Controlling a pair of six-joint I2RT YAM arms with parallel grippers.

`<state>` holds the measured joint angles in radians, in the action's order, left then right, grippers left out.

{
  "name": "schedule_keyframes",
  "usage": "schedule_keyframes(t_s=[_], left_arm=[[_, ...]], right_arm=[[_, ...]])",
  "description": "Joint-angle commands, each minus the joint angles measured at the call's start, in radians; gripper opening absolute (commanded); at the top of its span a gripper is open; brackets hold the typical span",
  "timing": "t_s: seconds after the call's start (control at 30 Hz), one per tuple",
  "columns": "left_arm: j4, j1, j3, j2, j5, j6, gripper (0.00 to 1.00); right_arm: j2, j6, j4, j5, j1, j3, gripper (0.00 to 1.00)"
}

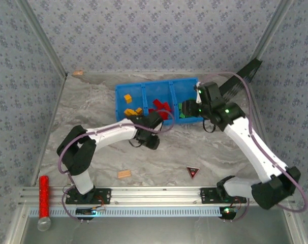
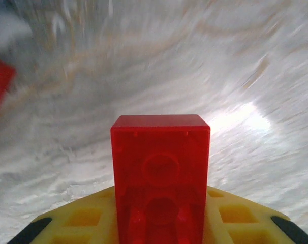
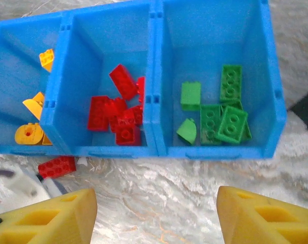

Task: Sort the legos into containers by color
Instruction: Pick up the lego from the center of the table, then place the lego in the container.

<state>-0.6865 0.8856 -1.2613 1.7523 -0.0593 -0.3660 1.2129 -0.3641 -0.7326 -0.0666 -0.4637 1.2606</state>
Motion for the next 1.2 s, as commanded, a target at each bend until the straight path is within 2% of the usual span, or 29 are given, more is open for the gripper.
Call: schedule_keyframes(t_s=[0.0,0.13,0.3,0.5,0.7,0.9,1.17], left_arm=[[-0.110,-0.006,-0.199,0.062,0.011,0.039,0.33],[-0.165,-0.022,-0.459,0.202,0.040,0.083,0.33],[-0.283,-0.077,-0.830,0.426,0.126,0.082,0.35],[-0.386,-0.154,-1.156,0.641,0.130,0.048,0.36],[-0.402,-0.184,-1.234,0.713,0.112,0.047,0.37],[-0.395,-0.196,-1.211,0.731,0.095,0.036,0.39],[-0.399,-0.195,-1.212,0.710,0.103,0.036,0.56]], right_arm=[[-0.085,-0.074,-0.014,0.011,0.016,-0.105,0.65],[-0.172,-0.111,0.000,0.040,0.029,-0.204,0.66],[-0.213,-0.092,-0.009,0.067,0.046,-0.212,0.68],[-0.230,-0.104,-0.019,0.095,0.049,-0.243,0.68],[-0.240,-0.136,0.023,0.128,0.049,-0.306,0.67],[-0.239,-0.205,0.084,0.150,0.031,-0.381,0.67],[-0.259,-0.214,0.066,0.138,0.028,-0.392,0.69]])
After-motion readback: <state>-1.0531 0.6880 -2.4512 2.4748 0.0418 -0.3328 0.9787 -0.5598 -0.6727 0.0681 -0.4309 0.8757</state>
